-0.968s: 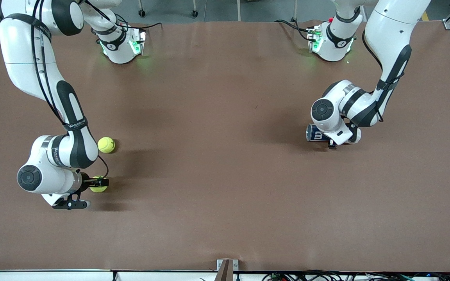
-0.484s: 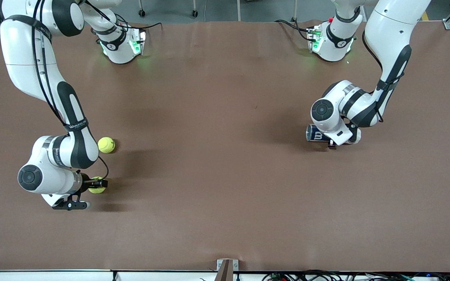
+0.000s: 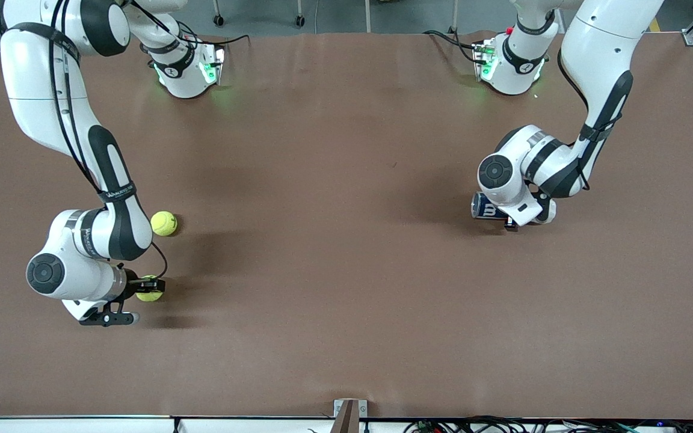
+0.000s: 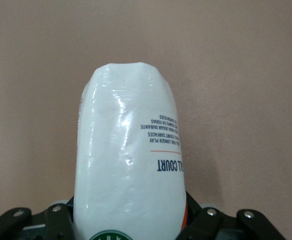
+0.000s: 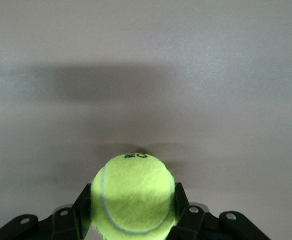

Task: Insert tennis ball vertically with right arm
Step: 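Close the right gripper on the nearer tennis ball, then lift the can upright with the left gripper while the right gripper brings the ball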

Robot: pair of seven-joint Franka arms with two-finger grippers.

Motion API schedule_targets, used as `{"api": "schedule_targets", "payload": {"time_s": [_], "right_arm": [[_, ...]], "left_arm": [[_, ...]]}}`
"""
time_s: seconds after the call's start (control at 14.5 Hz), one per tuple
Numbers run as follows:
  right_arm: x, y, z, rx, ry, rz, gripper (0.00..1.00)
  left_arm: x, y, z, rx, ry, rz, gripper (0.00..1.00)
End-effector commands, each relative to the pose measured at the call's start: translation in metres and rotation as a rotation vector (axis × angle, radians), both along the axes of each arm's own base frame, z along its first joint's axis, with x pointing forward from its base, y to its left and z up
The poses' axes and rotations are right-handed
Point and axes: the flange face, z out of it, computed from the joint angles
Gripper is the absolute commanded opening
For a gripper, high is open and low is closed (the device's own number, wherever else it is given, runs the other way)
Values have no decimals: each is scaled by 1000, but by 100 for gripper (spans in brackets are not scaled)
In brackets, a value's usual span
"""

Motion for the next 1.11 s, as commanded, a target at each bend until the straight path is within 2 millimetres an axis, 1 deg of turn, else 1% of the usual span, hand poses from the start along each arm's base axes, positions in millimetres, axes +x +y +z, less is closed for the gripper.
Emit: {"api": "schedule_targets", "payload": {"time_s": [0.0,0.07,0.14,0.35,0.41,0.48,0.55,0.62,0.69,0.76,0.83,0.9,0.97,1.04], "right_arm": [[-6,6,66,17,23,19,33],[-10,6,94,19,27,20,33],[-17,11,123,25,38,27,33],[-41,34,200,32,64,62,35],[-52,45,225,29,75,83,35],[-60,49,246,27,72,85,36],[-66,51,261,28,67,86,36],[-69,60,269,31,58,100,36],[-70,74,269,29,55,121,36],[-71,83,270,28,49,132,36],[-72,94,269,25,50,115,35],[-74,109,269,19,51,79,36],[-77,124,269,11,53,53,36],[-80,138,268,9,59,33,36]], "left_arm": [[26,-14,-4,-32,-38,6,67],[35,-21,5,-54,-55,12,67],[47,-30,16,-96,-64,32,67],[74,-65,55,-264,-59,65,67],[83,-80,70,-345,-52,85,66],[86,-97,77,-425,-27,96,66],[92,-106,84,-486,-13,107,66],[93,-125,89,-534,-5,105,66],[100,-139,97,-581,-8,113,66],[105,-162,104,-640,-1,105,64],[110,-183,100,-710,26,119,64],[117,-199,98,-768,40,135,64],[118,-220,96,-819,51,141,64],[117,-232,95,-856,48,154,64]]}}
